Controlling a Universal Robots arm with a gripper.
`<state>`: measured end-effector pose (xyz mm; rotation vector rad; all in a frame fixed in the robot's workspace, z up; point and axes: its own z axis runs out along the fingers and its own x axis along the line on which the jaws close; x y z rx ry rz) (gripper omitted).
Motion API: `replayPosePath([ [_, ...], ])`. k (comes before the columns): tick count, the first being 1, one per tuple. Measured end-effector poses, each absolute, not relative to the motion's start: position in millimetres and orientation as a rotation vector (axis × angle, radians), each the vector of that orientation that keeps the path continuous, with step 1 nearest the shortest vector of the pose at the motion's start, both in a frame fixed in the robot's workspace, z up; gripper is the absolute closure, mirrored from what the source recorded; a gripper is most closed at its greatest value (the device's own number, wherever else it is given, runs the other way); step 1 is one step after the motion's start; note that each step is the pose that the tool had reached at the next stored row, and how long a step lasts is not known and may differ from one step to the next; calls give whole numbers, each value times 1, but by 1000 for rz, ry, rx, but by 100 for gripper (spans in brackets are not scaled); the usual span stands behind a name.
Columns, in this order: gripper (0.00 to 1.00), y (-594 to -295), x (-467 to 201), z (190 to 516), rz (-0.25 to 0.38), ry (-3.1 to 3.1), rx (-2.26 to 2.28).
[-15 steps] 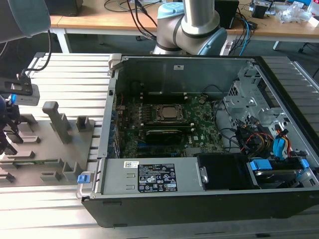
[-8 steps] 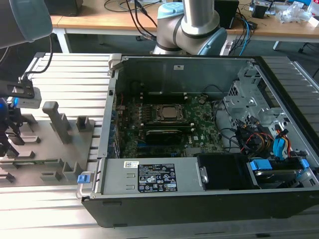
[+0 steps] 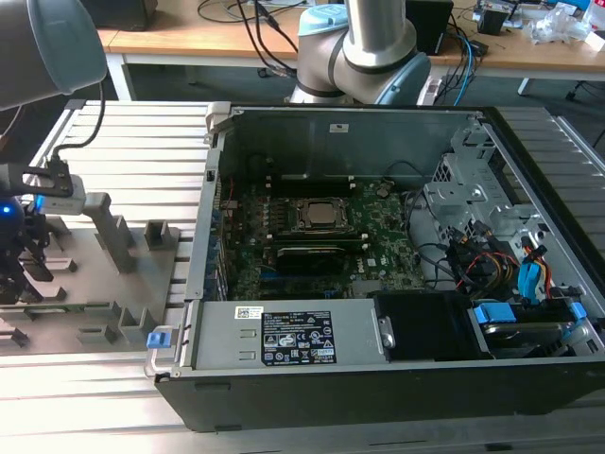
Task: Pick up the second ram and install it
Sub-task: 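Pick up the second ram and move it above second insertion slot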
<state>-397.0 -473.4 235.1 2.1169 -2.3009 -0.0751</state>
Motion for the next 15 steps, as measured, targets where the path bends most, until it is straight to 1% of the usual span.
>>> replayPosePath([
  [15, 64, -478, -394, 208, -71, -2276, 2140],
])
